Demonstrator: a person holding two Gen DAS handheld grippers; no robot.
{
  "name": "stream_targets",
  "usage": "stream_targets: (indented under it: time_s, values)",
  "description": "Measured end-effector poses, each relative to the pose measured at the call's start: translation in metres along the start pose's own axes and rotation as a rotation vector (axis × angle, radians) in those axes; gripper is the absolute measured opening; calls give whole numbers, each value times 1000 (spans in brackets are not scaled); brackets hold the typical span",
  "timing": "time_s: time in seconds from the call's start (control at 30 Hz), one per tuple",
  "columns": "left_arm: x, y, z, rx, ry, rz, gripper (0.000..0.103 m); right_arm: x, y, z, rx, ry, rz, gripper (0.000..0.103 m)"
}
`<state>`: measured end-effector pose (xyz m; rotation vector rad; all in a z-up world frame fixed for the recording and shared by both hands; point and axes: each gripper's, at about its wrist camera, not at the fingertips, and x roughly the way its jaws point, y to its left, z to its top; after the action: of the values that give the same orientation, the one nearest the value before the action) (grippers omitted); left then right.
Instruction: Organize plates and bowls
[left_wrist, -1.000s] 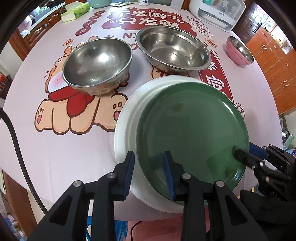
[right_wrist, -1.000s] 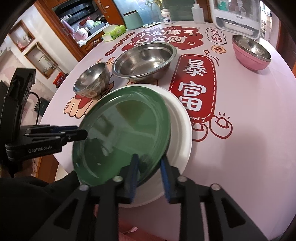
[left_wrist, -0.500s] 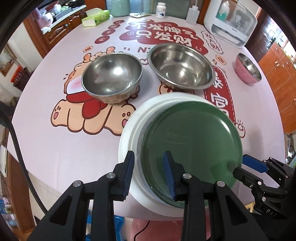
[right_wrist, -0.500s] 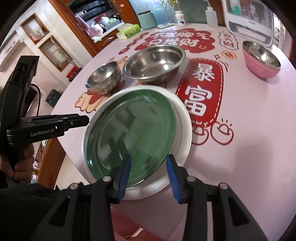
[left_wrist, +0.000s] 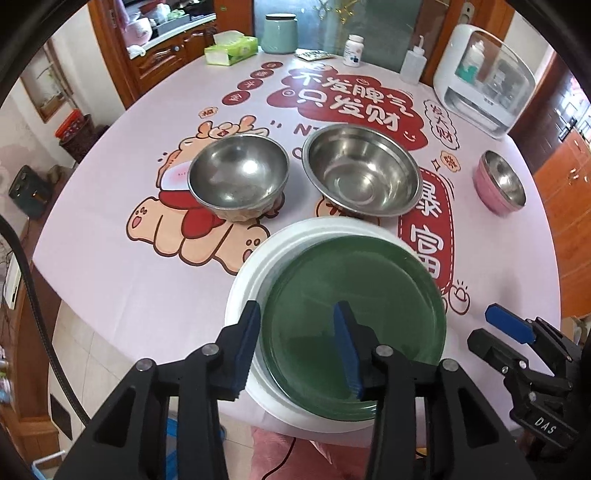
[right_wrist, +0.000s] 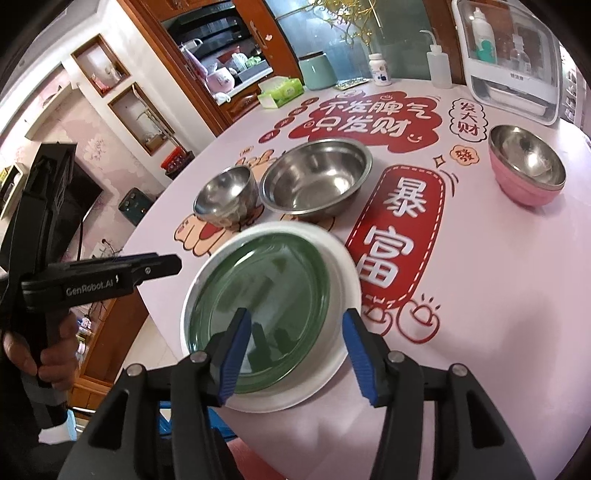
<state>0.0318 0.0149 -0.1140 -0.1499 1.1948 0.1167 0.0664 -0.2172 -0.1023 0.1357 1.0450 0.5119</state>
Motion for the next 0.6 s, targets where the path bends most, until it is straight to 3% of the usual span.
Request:
stream_targets:
  time_s: [0.13, 0.3, 0.47, 0.6]
  values:
    - [-8, -4, 2, -12, -10, 5, 43, -4, -8, 9, 38, -14, 2, 53]
    - [-15, -4, 12, -7, -43, 14, 49, -6, -13, 17, 80, -27, 5, 63]
    - [-11, 6, 33, -2, -54, 0, 49, -4, -9, 25, 102, -41, -7, 63]
    - [-11, 10, 52, 38, -73, -23, 56, 1, -4, 34, 147, -60, -22, 63]
